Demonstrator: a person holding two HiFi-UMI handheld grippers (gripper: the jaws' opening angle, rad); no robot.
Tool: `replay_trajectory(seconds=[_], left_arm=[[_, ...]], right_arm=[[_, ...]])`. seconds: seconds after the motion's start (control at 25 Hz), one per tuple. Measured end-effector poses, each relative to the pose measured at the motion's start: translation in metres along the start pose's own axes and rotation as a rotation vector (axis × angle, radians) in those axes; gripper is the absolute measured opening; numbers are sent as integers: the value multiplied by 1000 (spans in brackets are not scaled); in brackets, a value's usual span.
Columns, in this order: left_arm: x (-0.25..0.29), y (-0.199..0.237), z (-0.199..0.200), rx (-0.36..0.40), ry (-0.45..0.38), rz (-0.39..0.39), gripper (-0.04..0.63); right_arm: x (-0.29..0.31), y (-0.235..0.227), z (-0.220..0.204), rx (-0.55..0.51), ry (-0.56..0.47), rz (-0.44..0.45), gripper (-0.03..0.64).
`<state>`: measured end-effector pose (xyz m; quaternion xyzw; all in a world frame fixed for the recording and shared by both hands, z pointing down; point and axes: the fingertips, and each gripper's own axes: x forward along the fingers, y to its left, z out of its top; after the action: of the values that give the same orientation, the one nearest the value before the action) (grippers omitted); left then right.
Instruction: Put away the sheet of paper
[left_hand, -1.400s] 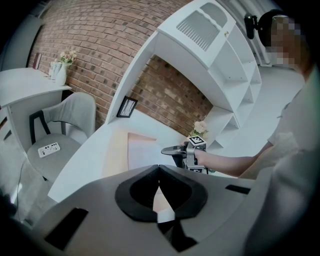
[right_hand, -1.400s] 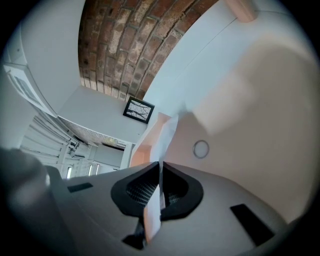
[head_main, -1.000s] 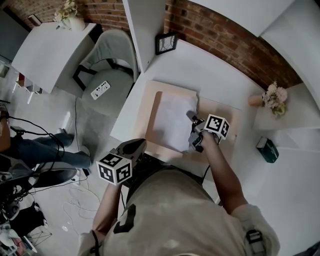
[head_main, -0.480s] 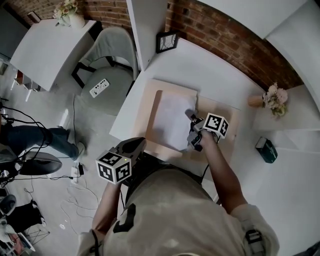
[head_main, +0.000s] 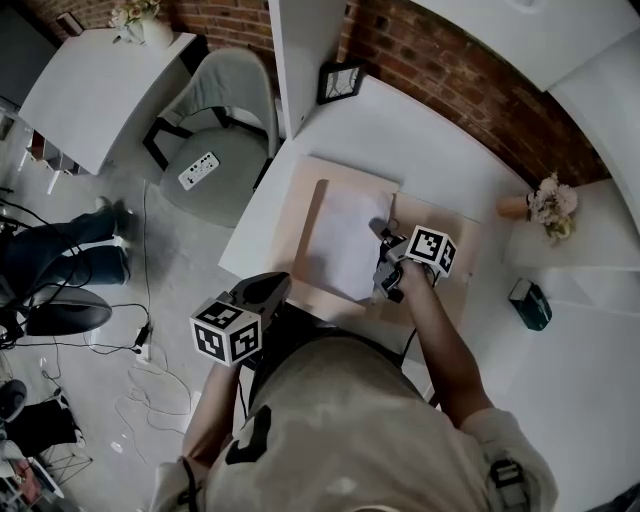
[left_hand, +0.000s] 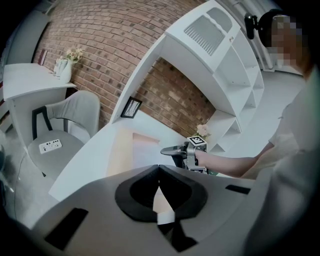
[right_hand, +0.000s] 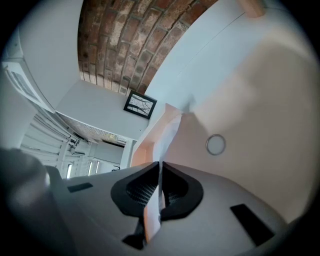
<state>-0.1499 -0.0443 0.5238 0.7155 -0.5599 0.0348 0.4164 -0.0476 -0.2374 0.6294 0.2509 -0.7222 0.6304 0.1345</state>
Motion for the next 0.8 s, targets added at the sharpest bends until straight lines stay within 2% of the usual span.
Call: replay_trajectory(seconds=[0.8], left_arm=[[-1,6,4,-9,-10,6,17]], right_arm=[[4,2,0,24,3,2,28]])
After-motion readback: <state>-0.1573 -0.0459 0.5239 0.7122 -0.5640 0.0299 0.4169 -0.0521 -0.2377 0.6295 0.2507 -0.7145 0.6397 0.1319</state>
